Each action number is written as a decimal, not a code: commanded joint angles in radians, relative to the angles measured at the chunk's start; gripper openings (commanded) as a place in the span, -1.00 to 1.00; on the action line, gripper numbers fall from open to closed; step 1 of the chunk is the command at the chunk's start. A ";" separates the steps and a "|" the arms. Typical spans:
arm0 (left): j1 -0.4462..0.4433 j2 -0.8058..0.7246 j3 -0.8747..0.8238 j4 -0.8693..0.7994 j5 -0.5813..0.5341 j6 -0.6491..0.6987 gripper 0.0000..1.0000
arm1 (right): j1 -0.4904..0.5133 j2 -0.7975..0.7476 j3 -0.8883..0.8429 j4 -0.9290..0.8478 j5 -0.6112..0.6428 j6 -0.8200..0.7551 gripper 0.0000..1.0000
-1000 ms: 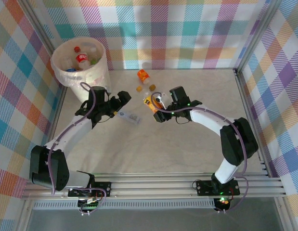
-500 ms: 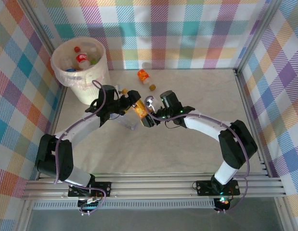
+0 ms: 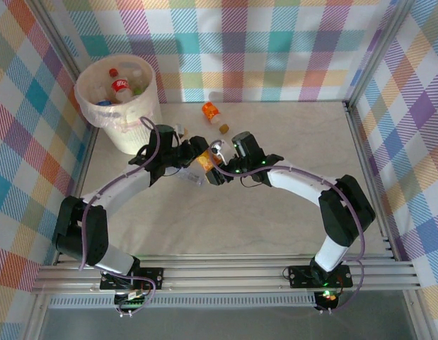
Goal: Put the plastic bottles in the bin
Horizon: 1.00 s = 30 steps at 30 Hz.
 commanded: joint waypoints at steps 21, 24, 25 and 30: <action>-0.018 -0.092 0.048 -0.094 -0.208 0.055 0.00 | 0.015 -0.123 -0.002 -0.008 -0.008 -0.169 0.99; -0.016 -0.115 0.076 -0.149 -0.250 0.092 0.00 | 0.015 -0.180 -0.016 -0.010 0.049 -0.202 0.99; -0.015 -0.120 0.084 -0.165 -0.261 0.103 0.00 | 0.015 -0.196 -0.018 -0.011 0.068 -0.206 0.99; -0.010 -0.157 0.141 -0.258 -0.352 0.161 0.00 | 0.014 -0.296 -0.087 0.134 0.251 -0.107 0.99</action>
